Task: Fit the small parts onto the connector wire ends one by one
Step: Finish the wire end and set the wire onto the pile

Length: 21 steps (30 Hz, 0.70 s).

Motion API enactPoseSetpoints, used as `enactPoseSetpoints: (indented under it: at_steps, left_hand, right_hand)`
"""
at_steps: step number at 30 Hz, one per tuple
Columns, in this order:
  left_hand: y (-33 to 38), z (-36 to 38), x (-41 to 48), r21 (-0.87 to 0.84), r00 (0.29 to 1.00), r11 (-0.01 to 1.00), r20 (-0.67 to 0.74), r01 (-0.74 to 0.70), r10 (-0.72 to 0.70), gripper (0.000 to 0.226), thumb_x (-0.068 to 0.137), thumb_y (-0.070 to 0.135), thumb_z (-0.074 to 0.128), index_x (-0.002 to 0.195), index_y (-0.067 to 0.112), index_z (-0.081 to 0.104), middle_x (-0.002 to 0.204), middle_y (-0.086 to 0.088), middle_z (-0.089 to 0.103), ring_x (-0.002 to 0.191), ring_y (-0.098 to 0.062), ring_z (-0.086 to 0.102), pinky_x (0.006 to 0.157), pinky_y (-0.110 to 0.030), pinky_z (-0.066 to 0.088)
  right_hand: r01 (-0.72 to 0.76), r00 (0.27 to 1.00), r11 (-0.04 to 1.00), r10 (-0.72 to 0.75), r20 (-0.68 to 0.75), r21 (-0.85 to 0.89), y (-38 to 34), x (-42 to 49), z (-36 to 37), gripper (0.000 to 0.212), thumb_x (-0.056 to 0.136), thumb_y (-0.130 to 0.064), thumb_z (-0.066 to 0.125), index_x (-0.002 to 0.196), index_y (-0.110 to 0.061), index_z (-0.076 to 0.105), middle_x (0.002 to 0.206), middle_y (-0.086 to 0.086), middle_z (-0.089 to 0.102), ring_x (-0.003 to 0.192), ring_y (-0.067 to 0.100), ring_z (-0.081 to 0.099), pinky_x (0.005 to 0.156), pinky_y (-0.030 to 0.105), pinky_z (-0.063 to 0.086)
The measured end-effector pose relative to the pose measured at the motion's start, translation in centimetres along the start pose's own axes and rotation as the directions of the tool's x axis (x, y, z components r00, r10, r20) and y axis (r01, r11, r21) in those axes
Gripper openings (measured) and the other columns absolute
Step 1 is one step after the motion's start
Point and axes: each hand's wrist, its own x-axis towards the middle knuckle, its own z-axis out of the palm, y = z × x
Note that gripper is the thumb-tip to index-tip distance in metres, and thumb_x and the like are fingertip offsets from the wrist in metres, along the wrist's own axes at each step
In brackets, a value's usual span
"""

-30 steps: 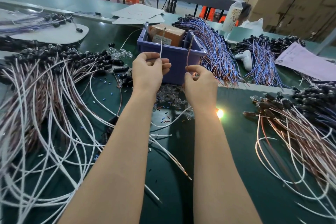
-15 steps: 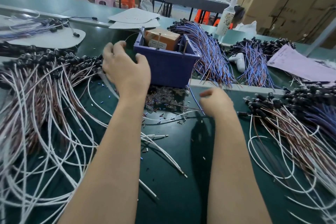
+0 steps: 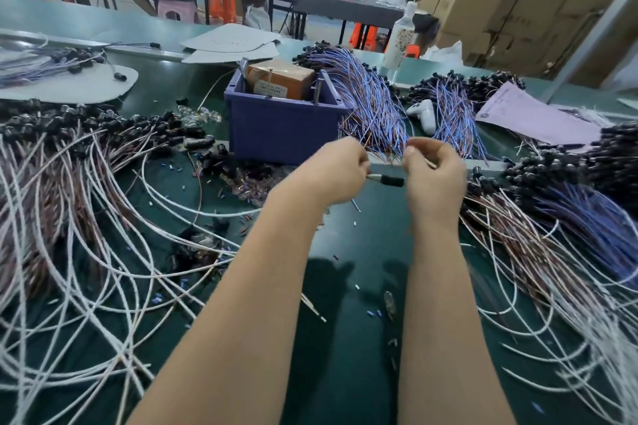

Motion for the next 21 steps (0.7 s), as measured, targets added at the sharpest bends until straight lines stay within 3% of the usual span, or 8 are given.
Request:
enactPoseSetpoints:
  at_steps: [2,5,8,11,14,16,18,21]
  left_hand:
    - [0.9,-0.8,0.1,-0.090,0.996,0.996,-0.094,0.004,-0.013,0.029,0.101,0.018,0.039,0.101,0.000,0.062,0.094,-0.019,0.065,0.083,-0.034,0.059,0.067,-0.029,0.041]
    - [3.3,-2.6,-0.4,-0.434,0.961,0.896,-0.275,-0.095,-0.031,0.030,0.103,0.017,0.037,0.103,0.003,0.063,0.069,-0.002,0.049,0.060,-0.015,0.044,0.062,-0.030,0.039]
    - [7.4,-4.6,-0.6,-0.859,0.965,0.458,-0.264,-0.228,-0.015,0.024,0.102,0.011,0.039,0.089,0.005,0.058,0.067,0.001,0.048,0.058,-0.008,0.045,0.059,-0.022,0.043]
    - [10.5,-4.9,0.8,-0.950,0.959,0.160,-0.278,-0.268,-0.045,0.026,0.101,0.005,0.036,0.081,0.004,0.051,0.064,0.002,0.047,0.051,-0.002,0.044,0.053,-0.011,0.042]
    - [12.7,-3.6,2.9,-0.929,0.957,0.303,-0.261,-0.213,-0.127,0.028,0.104,0.008,0.029,0.115,-0.003,0.053,0.075,0.018,0.031,0.060,0.007,0.034,0.065,0.000,0.031]
    - [13.7,-1.5,3.8,-0.953,0.962,0.245,-0.221,-0.178,-0.162,0.022,0.102,0.011,0.038,0.107,0.000,0.057,0.072,0.014,0.040,0.061,0.001,0.035,0.064,-0.010,0.033]
    - [14.5,1.6,4.2,-0.993,0.969,0.103,-0.075,-0.051,-0.234,0.019,0.099,0.010,0.048,0.082,0.008,0.057,0.058,0.004,0.051,0.052,-0.008,0.042,0.056,-0.022,0.035]
    - [14.9,8.2,4.9,-0.944,0.978,0.283,0.125,0.170,-0.170,0.009,0.095,0.000,0.051,0.096,-0.002,0.060,0.051,-0.004,0.059,0.049,-0.011,0.055,0.060,-0.025,0.049]
  right_hand:
    - [-0.161,0.984,0.955,0.175,-0.033,0.250,-0.3,-0.6,0.2,0.005,0.096,-0.020,0.052,0.094,-0.018,0.056,0.091,0.001,0.058,0.081,0.010,0.054,0.079,0.021,0.044]
    - [-0.374,0.924,0.771,0.263,0.276,0.515,-1.0,-1.8,0.3,0.041,0.099,-0.048,0.035,0.122,-0.017,0.051,0.107,-0.003,0.059,0.104,0.011,0.056,0.094,0.029,0.043]
    - [-0.392,0.815,0.778,0.046,0.577,0.491,-3.0,-2.9,-0.7,0.050,0.100,-0.047,0.024,0.111,-0.015,0.061,0.092,-0.005,0.069,0.091,0.010,0.064,0.087,0.028,0.047]
    - [-0.262,0.864,0.816,-0.039,0.501,0.516,-5.6,-2.4,-4.5,0.038,0.100,-0.031,0.039,0.084,-0.018,0.070,0.057,-0.008,0.057,0.051,0.005,0.053,0.052,0.016,0.044]
    - [0.134,0.971,0.989,-0.143,0.191,0.063,-7.4,-1.0,-10.2,0.022,0.098,-0.035,0.050,0.083,-0.027,0.065,0.054,-0.013,0.050,0.047,0.000,0.042,0.047,0.015,0.036]
    - [0.239,0.970,0.924,-0.241,0.031,-0.299,-7.8,0.0,-13.6,0.018,0.094,-0.035,0.055,0.078,-0.028,0.061,0.056,-0.014,0.058,0.048,-0.002,0.049,0.051,0.017,0.039]
    - [0.173,0.972,0.855,-0.229,-0.057,-0.489,-7.1,1.0,-16.4,0.015,0.091,-0.030,0.058,0.078,-0.025,0.062,0.063,-0.013,0.062,0.056,0.001,0.055,0.056,0.021,0.040]
    - [-0.061,0.989,0.754,-0.043,-0.141,-0.655,-3.4,2.4,-18.5,0.008,0.090,-0.024,0.060,0.087,-0.019,0.067,0.081,0.003,0.067,0.076,0.021,0.060,0.068,0.026,0.039]
